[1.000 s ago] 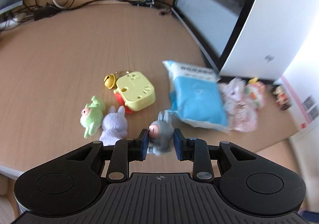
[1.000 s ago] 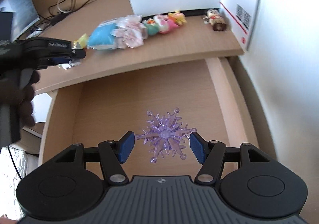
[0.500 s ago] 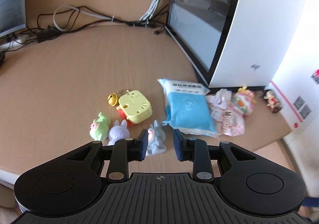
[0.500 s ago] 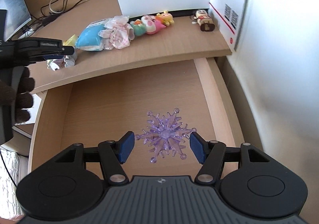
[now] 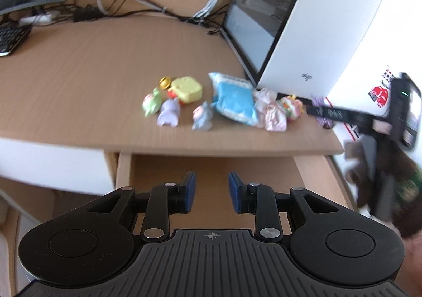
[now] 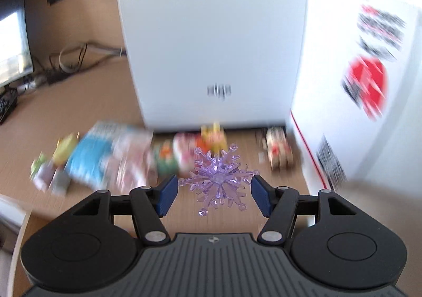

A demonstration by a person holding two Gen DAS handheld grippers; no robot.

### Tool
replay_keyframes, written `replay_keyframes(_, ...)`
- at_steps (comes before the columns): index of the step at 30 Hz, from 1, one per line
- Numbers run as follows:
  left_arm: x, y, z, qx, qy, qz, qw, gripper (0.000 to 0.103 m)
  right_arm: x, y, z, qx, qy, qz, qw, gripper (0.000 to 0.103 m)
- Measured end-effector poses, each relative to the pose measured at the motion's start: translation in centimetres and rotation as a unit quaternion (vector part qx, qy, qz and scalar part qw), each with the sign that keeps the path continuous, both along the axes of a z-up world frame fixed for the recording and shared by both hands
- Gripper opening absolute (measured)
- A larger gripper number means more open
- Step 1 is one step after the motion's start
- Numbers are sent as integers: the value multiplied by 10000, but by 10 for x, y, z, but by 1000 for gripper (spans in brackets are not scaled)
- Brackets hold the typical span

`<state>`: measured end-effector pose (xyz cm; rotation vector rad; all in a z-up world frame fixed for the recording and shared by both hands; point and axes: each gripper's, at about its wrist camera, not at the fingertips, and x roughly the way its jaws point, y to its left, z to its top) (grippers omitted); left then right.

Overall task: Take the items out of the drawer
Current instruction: 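Set the purple snowflake on the desktop and open the right gripper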

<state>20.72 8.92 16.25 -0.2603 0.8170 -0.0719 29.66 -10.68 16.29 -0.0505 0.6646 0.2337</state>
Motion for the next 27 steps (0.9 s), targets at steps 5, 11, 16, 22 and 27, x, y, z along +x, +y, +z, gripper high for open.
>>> replay_keyframes(5,-16,5,-6,112,255,462,9985,30,27,7,-31,178,152,101,9997,67)
replay_keyframes(11,-35,4,-12,182,507,905,9944,30,19,5,-37,466,4,-36,9989,73)
replay_keyframes(16,-56,1,-18,159,641,1039,9924,30,-5,2,-29,515,-298,-95,9982,79)
replay_keyframes(22,-78,6,-15,216,351,1099,9931,30,-54,8,4,735,-399,285,9961,81)
replay_keyframes(27,-107,15,-13,226,58,1137,9932,30,-131,15,26,752,-311,693,9943,83)
